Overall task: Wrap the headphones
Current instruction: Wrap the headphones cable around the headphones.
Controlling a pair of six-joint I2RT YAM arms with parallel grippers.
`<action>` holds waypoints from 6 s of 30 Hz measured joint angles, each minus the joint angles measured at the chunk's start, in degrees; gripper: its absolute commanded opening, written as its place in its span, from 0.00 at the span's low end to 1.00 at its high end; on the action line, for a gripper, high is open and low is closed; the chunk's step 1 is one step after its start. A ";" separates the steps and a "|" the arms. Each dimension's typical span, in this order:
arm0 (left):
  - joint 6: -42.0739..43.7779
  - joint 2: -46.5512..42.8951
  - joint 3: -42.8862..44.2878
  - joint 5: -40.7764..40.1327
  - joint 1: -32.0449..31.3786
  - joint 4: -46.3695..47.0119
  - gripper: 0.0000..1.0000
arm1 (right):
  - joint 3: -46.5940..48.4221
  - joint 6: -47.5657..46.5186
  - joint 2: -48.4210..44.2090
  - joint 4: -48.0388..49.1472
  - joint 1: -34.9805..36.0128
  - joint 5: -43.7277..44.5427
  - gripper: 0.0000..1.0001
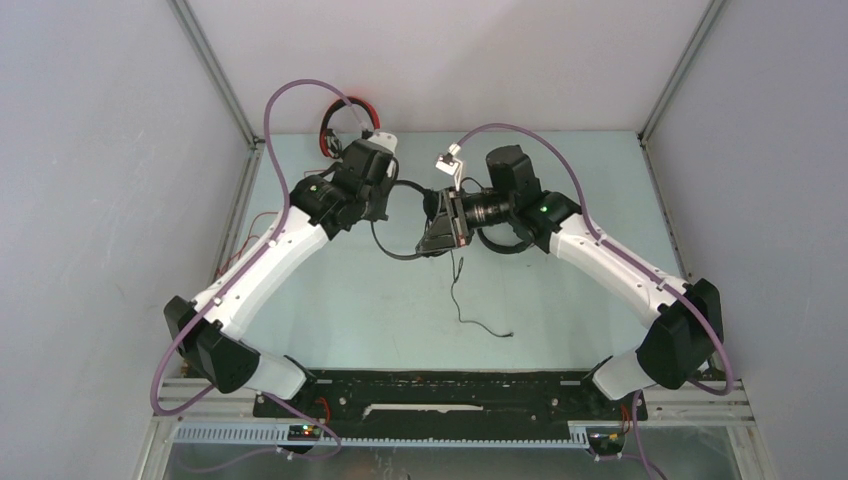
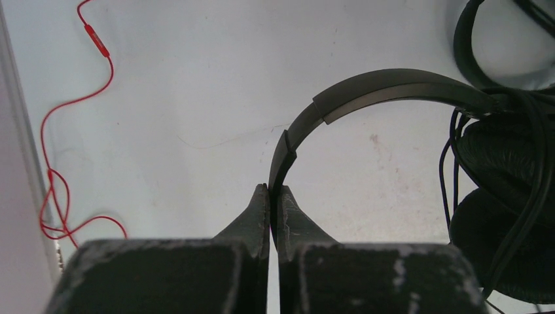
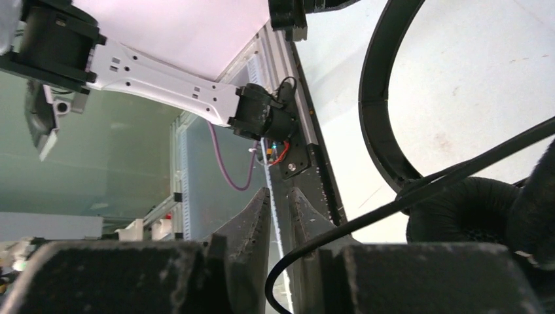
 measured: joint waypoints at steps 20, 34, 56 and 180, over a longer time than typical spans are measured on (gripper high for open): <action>-13.40 -6.45 1.33 6.78 3.45 2.93 0.00 | -22.29 -19.87 -10.49 20.28 3.26 15.45 0.23; -16.09 -9.27 2.60 9.68 3.63 4.46 0.00 | -31.34 -22.34 -12.39 35.80 4.09 22.64 0.32; -18.12 -14.73 1.46 9.73 3.87 11.37 0.00 | -35.91 -19.28 -18.56 40.44 5.97 33.24 0.45; 17.99 -7.43 -0.11 39.47 1.14 -10.67 0.00 | -6.45 -16.39 -13.05 2.05 -23.39 31.12 0.00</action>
